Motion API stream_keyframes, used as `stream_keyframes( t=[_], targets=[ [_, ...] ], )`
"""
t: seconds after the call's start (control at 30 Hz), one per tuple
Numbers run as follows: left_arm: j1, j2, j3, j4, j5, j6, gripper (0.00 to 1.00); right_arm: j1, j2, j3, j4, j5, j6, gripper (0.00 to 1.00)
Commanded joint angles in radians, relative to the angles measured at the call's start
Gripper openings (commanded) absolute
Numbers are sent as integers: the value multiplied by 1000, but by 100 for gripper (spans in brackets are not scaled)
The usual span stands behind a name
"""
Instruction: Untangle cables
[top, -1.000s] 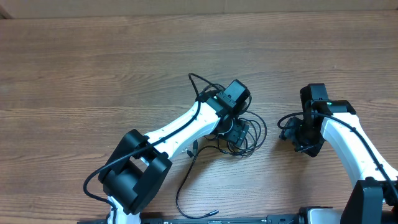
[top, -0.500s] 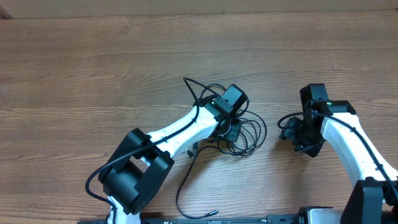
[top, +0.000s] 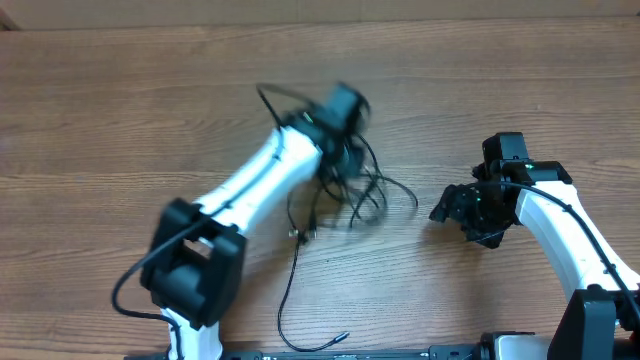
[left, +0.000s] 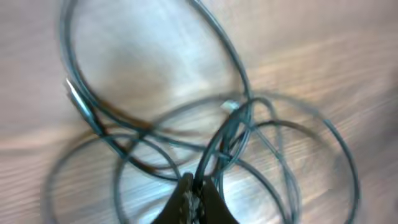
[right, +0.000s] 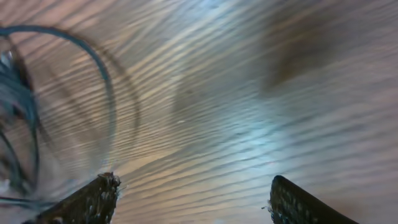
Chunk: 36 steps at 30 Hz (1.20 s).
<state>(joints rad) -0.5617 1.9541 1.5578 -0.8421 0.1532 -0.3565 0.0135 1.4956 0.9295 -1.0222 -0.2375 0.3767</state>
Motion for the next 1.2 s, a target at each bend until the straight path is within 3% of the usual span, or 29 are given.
stream_keyframes(
  t=[0.0, 0.3, 0.47, 0.7, 0.73, 0.8, 0.83, 1.0, 1.17],
  targets=[
    [110, -60, 246, -91, -6, 101, 4, -2, -3, 26, 10, -69, -42, 77],
    [205, -178, 578, -212, -2, 145, 4, -2, -3, 26, 41, -71, -42, 77],
    [201, -238, 595, -229, 31, 149, 4, -2, -3, 26, 48, -71, -42, 77],
    [187, -194, 551, -403, 30, 152, 4, -2, -3, 26, 52, -71, -42, 77],
    [188, -183, 545, -423, 30, 152, 10, -2, -3, 26, 52, -71, -42, 77],
    [188, -152, 539, -474, 22, 151, 42, -2, -3, 26, 51, -71, -42, 77],
    [188, -142, 539, -488, 20, 151, 47, -2, -3, 26, 50, -71, -42, 77],
    [188, -114, 539, -515, -21, 146, 57, -2, -3, 26, 48, -71, -42, 77],
    [188, -114, 539, -552, -60, 139, 58, -2, -3, 26, 48, -71, -42, 77]
  ],
)
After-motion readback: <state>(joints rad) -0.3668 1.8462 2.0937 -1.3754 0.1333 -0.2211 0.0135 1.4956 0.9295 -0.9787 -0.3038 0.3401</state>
